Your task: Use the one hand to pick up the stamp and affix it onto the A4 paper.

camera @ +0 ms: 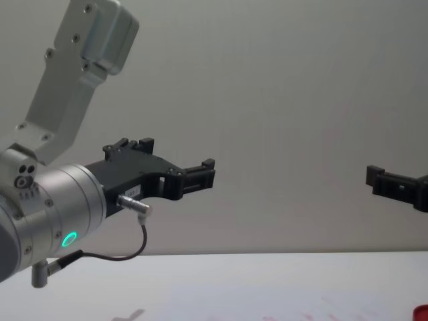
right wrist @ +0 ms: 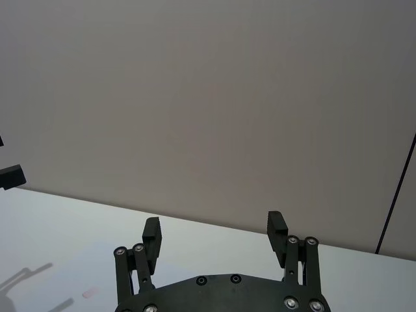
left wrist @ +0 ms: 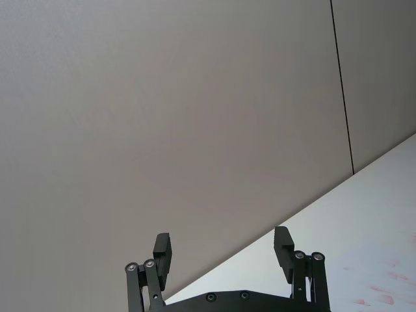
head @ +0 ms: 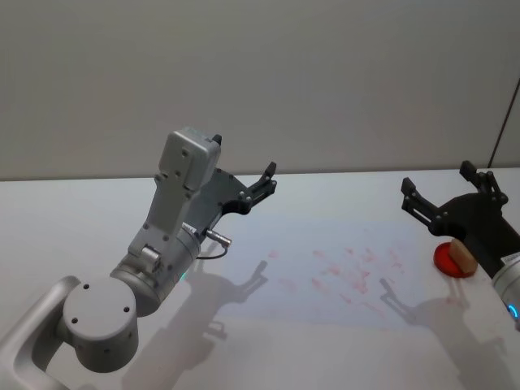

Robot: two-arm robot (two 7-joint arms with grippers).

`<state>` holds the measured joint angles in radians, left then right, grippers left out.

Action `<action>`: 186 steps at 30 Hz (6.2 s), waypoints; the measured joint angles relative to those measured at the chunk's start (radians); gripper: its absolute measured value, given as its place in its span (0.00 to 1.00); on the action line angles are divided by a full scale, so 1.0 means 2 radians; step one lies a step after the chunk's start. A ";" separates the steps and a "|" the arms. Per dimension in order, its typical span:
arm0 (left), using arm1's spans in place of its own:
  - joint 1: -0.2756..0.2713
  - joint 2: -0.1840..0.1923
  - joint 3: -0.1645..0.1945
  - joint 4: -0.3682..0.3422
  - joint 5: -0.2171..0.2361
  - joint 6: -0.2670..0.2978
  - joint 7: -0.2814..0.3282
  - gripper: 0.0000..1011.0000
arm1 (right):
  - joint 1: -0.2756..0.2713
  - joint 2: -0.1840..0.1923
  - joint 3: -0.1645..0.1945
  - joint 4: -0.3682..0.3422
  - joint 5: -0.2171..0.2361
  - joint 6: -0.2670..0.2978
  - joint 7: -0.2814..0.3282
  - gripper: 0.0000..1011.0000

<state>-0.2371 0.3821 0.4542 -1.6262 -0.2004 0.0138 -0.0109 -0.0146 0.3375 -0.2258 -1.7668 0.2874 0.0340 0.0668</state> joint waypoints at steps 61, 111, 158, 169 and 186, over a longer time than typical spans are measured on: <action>0.000 0.000 0.000 0.000 0.000 0.000 0.000 0.99 | 0.019 0.017 0.022 0.108 0.008 -0.025 0.046 0.99; 0.000 0.000 0.000 0.000 0.000 0.000 0.000 0.99 | 0.052 0.001 0.025 0.218 -0.012 -0.008 0.034 0.99; 0.000 0.000 0.000 0.000 0.000 0.000 0.000 0.99 | 0.087 -0.020 0.017 0.246 -0.014 -0.003 0.062 0.22; 0.000 0.000 0.000 0.000 0.000 0.000 0.000 0.99 | 0.114 -0.038 0.005 0.262 -0.019 -0.008 0.076 0.22; 0.000 0.000 0.000 0.000 0.000 0.000 0.000 0.99 | 0.154 -0.071 -0.023 0.329 -0.049 -0.016 0.086 0.22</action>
<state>-0.2371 0.3821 0.4542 -1.6262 -0.2004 0.0139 -0.0109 0.2927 0.1953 -0.2718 -1.1083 0.1886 0.0011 0.2379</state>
